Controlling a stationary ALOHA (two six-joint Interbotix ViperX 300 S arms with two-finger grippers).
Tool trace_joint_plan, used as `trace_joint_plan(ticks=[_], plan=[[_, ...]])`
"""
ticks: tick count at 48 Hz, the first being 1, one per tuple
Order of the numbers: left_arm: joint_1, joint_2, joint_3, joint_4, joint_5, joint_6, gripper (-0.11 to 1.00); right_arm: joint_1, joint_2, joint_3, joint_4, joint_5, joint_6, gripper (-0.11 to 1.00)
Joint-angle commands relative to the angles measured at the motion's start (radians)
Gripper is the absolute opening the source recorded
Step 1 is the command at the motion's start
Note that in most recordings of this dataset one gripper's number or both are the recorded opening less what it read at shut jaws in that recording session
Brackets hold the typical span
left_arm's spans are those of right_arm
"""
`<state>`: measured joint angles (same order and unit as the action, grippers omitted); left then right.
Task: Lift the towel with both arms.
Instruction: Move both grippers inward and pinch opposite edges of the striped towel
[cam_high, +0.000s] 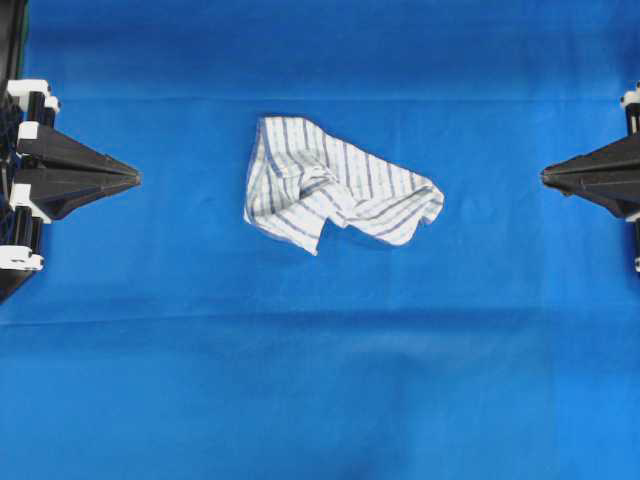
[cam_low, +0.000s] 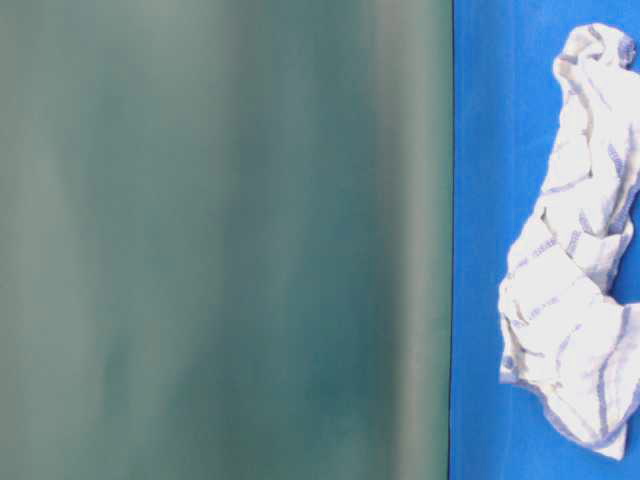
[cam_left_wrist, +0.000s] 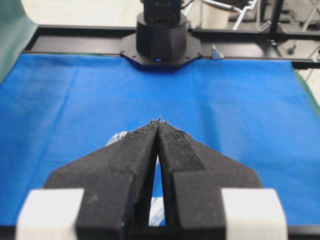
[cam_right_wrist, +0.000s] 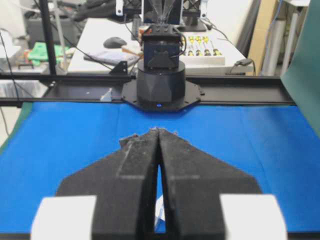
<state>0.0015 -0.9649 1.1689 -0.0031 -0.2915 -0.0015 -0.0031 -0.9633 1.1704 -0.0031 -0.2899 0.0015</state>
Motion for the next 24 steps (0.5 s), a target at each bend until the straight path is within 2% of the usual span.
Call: trace_joint_plan(ticks=[1, 12, 24], plan=[[-0.005, 0.009, -0.015, -0.015, -0.012, -0.005, 0.00, 0.000, 0.009, -0.018, 0.002, -0.002, 0.003, 0.00], [-0.005, 0.061, -0.023, -0.015, -0.017, 0.006, 0.00, 0.000, 0.049, -0.072, 0.002, 0.103, 0.002, 0.00], [-0.005, 0.210, -0.029, -0.015, -0.074, 0.011, 0.00, 0.000, 0.164, -0.078, 0.002, 0.117, 0.005, 0.00]])
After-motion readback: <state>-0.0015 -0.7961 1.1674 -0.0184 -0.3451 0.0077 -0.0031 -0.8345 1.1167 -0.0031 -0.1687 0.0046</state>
